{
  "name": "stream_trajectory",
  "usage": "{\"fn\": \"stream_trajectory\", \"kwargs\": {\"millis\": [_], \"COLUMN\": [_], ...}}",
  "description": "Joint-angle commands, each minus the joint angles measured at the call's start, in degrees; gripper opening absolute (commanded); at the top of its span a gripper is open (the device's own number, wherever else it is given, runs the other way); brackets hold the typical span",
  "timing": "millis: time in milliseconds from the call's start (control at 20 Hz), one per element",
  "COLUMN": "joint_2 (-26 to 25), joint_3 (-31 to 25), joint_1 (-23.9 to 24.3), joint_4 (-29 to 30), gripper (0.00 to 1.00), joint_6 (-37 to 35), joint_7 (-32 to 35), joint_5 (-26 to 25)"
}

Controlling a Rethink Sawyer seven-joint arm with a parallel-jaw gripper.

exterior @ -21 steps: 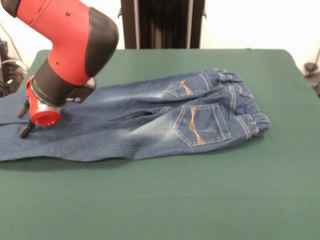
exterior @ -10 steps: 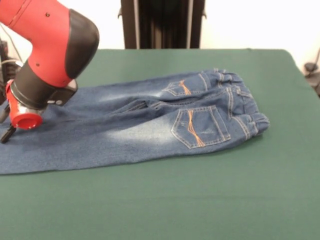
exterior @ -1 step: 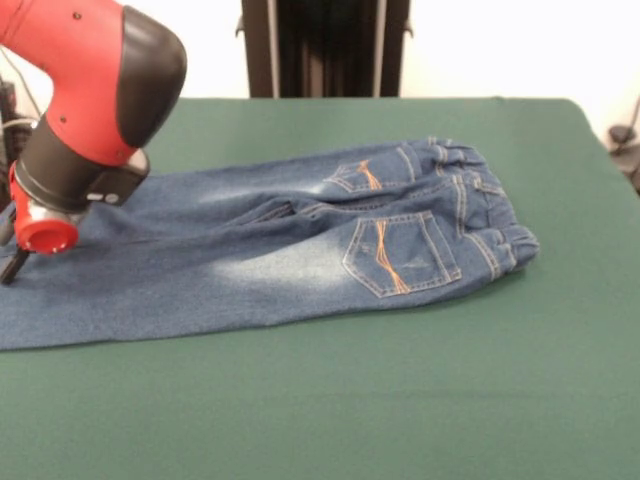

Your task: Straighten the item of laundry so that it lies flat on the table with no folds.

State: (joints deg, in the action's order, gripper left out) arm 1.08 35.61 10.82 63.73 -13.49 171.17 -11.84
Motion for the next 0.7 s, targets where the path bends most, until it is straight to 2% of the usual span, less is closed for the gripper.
{"fn": "stream_trajectory", "kwargs": {"millis": [50, 300, 700], "joint_2": [8.2, 13.3, 18.0], "joint_3": [-13.0, -13.8, -22.9], "joint_1": [-2.3, -3.8, -0.3], "joint_4": [8.0, 9.0, 13.9], "gripper": [1.00, 1.00, 1.00], "joint_6": [-7.2, -11.0, -16.0], "joint_7": [-10.1, -13.0, -13.6], "joint_5": [-2.1, -4.1, -2.9]}}
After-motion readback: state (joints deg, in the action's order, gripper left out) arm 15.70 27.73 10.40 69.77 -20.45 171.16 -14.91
